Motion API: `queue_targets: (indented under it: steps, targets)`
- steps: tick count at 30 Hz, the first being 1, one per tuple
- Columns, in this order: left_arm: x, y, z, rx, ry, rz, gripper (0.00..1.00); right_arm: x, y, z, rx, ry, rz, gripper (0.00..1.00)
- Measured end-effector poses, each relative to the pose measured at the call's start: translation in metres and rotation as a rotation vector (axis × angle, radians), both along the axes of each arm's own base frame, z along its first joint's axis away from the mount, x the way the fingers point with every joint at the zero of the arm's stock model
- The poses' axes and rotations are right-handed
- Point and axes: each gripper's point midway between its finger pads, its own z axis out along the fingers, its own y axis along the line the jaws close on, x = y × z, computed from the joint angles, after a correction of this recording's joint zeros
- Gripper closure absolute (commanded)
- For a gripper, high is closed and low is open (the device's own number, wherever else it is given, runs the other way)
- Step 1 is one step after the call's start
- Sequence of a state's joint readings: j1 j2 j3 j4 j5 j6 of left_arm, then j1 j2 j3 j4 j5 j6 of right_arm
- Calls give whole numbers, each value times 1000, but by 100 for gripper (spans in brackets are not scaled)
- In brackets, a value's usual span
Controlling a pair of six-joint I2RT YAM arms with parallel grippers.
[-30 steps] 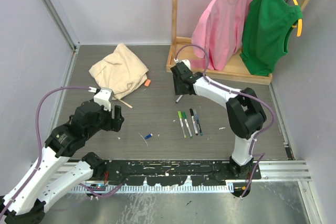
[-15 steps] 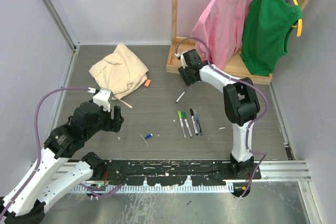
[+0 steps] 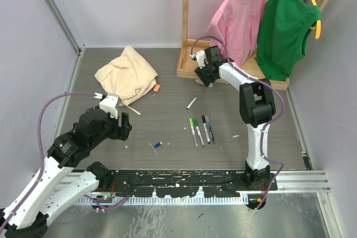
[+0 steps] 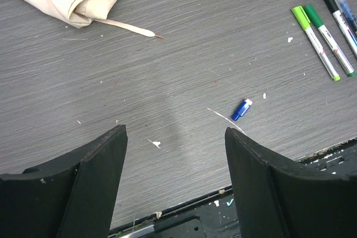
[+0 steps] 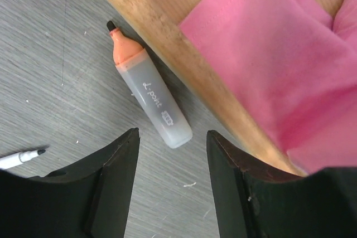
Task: Insert the pens into the pen caps
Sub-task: Pick up the pen from the center of the board.
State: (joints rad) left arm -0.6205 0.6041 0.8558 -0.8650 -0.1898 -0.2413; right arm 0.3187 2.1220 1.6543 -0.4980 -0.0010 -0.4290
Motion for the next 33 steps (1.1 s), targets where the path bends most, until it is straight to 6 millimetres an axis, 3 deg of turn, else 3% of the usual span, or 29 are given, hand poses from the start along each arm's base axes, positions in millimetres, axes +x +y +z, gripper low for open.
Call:
queue_targets:
  steps: [4,18,30,33]
  targets:
    - [0,0,-1,4,5,0,28,8,1,-3,14,8,42,43]
    - [1,-1,-4,11,18,-2,28,1,3,-28,49,132,75,45]
    - [2,-2,-5,15,23,-2,28,-5,10,-31,92,180,58,79]
    - [2,-2,-5,15,23,-2,28,-6,11,-30,101,180,43,81]
